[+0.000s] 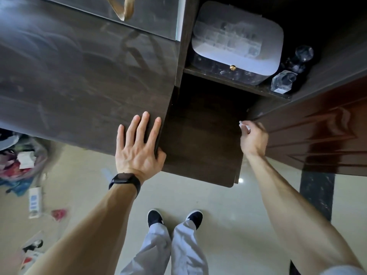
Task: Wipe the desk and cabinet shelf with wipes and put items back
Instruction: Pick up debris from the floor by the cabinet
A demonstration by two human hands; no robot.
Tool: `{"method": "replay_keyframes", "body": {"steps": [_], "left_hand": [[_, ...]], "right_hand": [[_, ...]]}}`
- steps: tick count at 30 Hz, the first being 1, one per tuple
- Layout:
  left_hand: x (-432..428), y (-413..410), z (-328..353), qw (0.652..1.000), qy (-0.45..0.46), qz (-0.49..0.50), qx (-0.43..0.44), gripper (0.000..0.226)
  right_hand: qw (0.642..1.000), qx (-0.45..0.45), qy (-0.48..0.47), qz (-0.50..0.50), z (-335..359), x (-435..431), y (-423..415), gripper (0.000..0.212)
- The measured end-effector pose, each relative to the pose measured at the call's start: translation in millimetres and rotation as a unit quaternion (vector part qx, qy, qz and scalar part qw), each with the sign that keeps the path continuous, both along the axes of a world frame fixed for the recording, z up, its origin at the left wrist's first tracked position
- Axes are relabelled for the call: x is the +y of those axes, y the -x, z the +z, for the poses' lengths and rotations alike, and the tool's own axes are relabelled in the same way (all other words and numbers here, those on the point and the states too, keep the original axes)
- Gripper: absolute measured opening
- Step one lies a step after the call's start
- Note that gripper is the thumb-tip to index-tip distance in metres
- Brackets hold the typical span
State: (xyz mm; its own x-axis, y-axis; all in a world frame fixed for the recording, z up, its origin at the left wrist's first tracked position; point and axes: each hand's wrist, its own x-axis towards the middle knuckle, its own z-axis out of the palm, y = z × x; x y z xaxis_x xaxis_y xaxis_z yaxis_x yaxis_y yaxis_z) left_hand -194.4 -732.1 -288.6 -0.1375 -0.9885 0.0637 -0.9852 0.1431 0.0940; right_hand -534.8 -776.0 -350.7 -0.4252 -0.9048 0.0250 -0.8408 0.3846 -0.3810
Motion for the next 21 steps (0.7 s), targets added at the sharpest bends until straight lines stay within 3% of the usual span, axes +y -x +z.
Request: {"method": "replay_keyframes", "body": {"steps": [7,11,13,18,21], "left_hand": [[1,-1,-2,1.0,0.006,-0.004,0.003,0.084],[0,-1,5,1.0,-0.024,0.001,0.019,0.085],[1,0,6,0.999,-0.034,0.0,0.023,0.085],[2,0,2,1.0,-0.028,0.001,0.009,0.085],[3,1,2,0.999,-0.036,0.0,0.001,0.085]], "right_hand": [[0.999,-0.037,0.006,-0.008,-28,98,-23,0.018],[0.981,-0.119,-0.152,0.008,-18,220,-48,0.017],[0.973,-0.131,-0.19,-0.031,-14,244,-48,0.019],[0.987,-0.134,-0.035,-0.076,3,172,-41,0.015],[0.988,-0.126,-0.037,-0.082,-8,150,-39,0.012]]}}
